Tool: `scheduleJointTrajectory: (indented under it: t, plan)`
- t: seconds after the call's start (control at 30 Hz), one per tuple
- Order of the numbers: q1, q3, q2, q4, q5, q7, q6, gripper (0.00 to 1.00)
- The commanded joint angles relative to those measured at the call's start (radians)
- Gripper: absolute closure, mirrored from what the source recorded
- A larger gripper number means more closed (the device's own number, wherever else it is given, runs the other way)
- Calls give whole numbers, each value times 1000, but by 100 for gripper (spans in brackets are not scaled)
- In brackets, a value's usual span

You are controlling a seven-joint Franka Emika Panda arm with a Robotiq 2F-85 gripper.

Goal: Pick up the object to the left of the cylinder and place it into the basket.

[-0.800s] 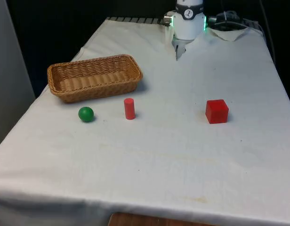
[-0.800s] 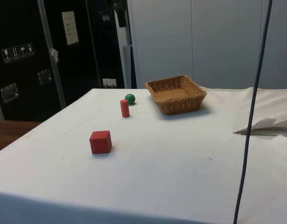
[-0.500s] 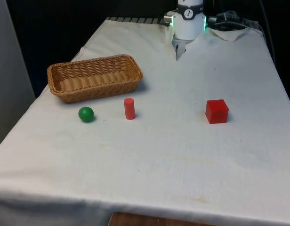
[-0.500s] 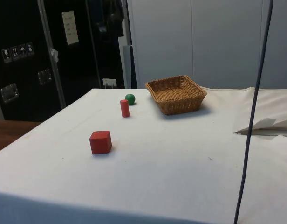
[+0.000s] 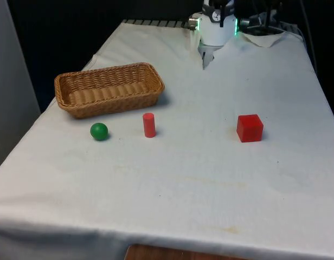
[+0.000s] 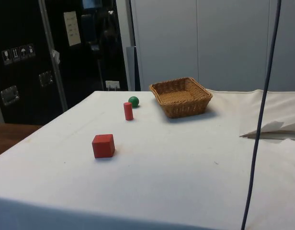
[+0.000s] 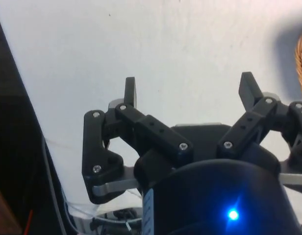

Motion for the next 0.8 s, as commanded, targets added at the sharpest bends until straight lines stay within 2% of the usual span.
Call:
scheduleJointTrajectory:
  t: [0.0,0.1,0.13,0.17,0.37,0.4,0.43,0.63,0.7,0.77]
  plan:
    - [6,5,5,-4,-5,15,21,0]
    - [7,21,20,-4,-5,31,42,0]
    - [1,23,18,0,-1,21,27,0]
    - [6,26,24,-4,-6,35,49,0]
    - [6,64,68,3,-5,69,104,0]
    - [1,62,60,1,-1,57,91,0]
    - [7,69,75,5,-5,74,111,0]
    - [8,99,111,12,-8,104,157,0]
    - [2,104,109,9,-3,98,156,0]
    - [7,116,130,13,-9,120,186,0]
